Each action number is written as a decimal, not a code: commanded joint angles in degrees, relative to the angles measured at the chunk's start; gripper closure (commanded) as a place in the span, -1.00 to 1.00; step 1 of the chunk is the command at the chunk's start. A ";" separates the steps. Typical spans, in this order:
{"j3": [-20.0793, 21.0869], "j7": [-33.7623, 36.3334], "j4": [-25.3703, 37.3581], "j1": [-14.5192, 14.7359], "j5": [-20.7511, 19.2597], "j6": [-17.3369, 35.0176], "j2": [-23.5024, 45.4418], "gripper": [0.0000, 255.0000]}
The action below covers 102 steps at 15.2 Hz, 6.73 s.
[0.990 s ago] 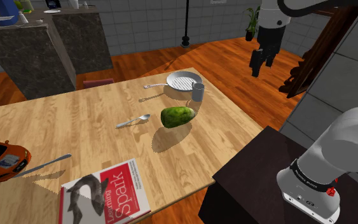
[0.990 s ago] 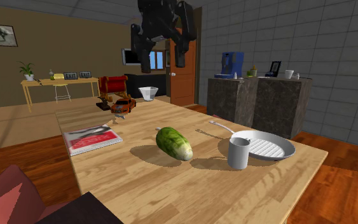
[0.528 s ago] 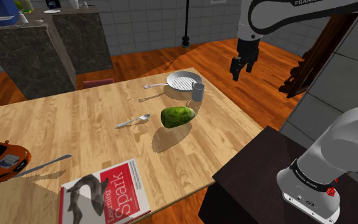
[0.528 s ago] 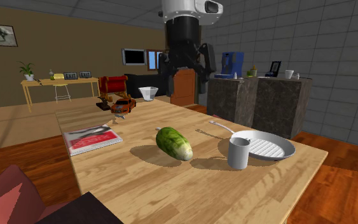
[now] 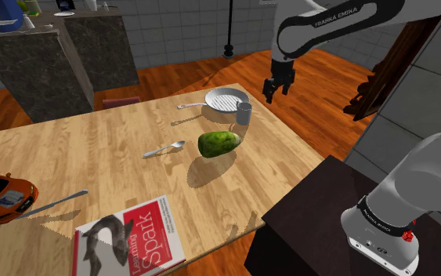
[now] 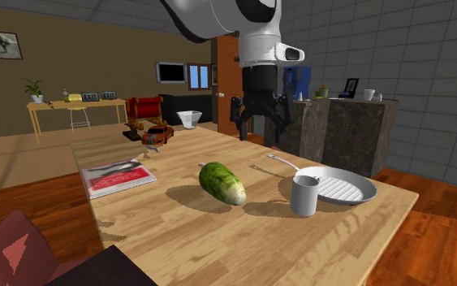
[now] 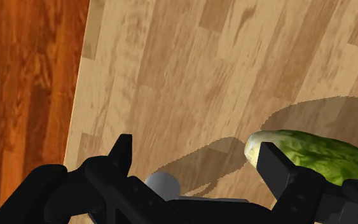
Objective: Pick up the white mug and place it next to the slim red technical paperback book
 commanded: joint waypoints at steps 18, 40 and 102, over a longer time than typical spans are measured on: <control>-0.31 -2.00 32.46 -2.02 5.22 12.85 40.91 -1.00; -0.20 -2.09 35.35 -2.18 5.49 16.46 47.17 1.00; 9.64 23.34 6.18 12.74 4.25 7.15 8.90 1.00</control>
